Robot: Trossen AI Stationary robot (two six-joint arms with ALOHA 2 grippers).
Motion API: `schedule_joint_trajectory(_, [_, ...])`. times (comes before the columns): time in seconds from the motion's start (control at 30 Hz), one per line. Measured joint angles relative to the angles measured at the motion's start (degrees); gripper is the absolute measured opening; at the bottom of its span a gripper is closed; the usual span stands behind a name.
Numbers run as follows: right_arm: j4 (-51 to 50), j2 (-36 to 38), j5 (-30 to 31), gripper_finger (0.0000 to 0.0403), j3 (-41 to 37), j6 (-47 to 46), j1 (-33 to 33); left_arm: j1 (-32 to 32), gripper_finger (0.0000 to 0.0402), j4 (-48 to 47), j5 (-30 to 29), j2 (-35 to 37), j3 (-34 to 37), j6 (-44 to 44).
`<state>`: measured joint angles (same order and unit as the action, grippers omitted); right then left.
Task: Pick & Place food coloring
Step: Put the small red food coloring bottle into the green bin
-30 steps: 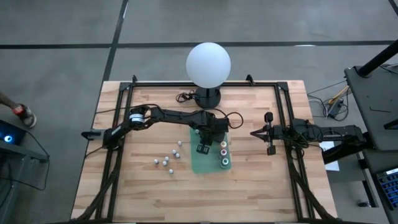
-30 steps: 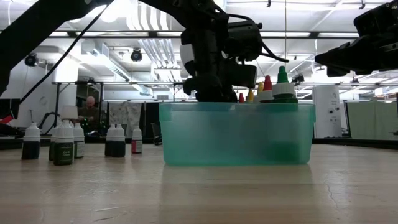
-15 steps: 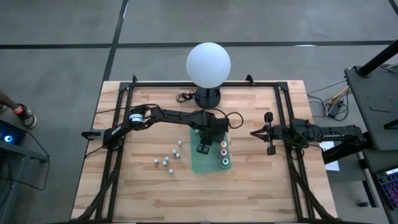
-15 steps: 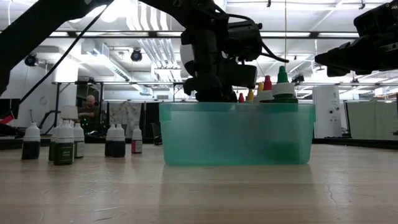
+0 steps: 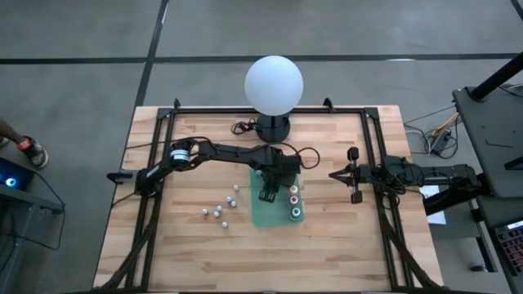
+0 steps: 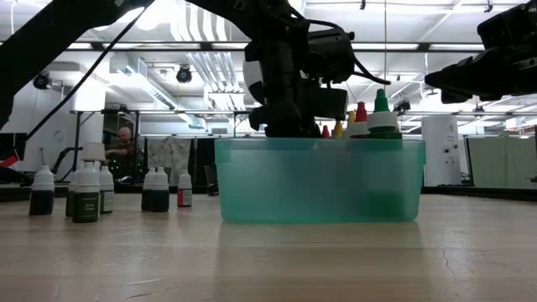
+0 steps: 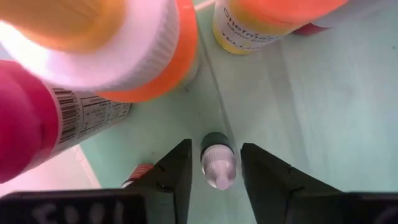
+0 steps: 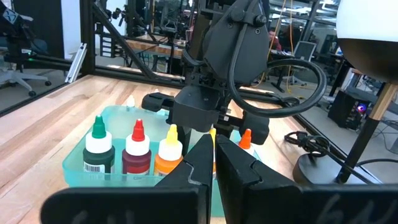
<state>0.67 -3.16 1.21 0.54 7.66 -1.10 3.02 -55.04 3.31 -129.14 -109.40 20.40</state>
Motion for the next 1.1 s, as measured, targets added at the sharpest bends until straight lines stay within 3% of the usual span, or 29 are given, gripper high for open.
schedule_joint_trajectory(0.2, [0.01, 0.00, -0.01, 0.0009, 0.00, -0.10, 0.00, -0.01, 0.0131, -0.01, -0.32, 0.00, 0.00, -0.01])
schedule_joint_trajectory(1.1, [0.00, 0.00, -0.01, 0.0009, 0.00, 0.02, 0.02, 0.08, 0.0131, -4.63, -0.91, 0.50, -7.57, -0.44])
